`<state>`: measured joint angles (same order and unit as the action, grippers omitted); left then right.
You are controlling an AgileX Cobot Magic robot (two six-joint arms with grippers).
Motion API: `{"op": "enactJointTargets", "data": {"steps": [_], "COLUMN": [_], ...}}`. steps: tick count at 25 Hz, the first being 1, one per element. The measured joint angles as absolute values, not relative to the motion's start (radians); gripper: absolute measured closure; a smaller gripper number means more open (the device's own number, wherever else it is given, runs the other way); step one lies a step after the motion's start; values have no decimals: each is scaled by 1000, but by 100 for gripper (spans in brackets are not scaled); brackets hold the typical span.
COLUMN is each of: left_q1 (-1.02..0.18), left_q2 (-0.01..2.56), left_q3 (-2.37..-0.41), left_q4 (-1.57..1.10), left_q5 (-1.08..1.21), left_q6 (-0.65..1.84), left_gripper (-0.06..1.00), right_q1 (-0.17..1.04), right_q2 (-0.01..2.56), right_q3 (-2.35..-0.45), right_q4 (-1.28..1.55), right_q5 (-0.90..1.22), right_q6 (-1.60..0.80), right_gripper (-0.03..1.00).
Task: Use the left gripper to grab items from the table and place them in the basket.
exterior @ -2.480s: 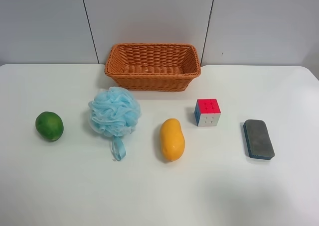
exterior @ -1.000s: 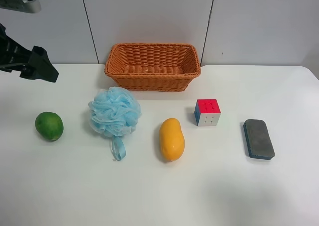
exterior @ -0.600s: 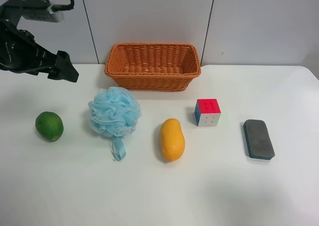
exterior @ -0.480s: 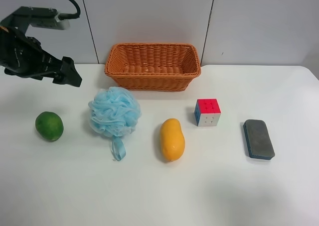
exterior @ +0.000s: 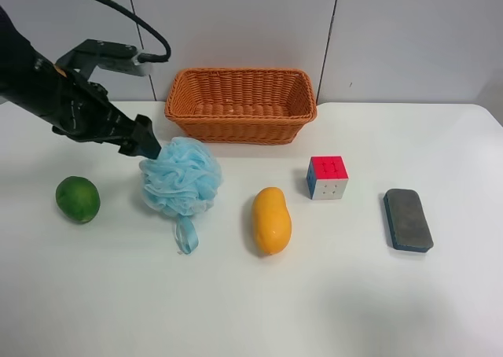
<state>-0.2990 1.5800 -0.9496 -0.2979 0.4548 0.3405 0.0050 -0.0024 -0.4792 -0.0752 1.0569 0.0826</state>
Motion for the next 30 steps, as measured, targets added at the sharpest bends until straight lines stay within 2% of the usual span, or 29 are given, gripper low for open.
{"op": "enactJointTargets", "data": {"steps": [7,30], "left_q1": [-403,-407], "left_q2": [1591,1849], "left_q3": [-950,-950], "left_q4": [-302,-306], "left_q5": [444,309], "left_q6": [293,290], "left_gripper": [-5,-5], "right_q1": [5,5], "right_q2": [-2,-2], "right_q3": [-479,-479], "right_q4": [-75,-75], "right_q5": [1057,1057], "right_q6": [83,83], "right_gripper": [-2,-2]}}
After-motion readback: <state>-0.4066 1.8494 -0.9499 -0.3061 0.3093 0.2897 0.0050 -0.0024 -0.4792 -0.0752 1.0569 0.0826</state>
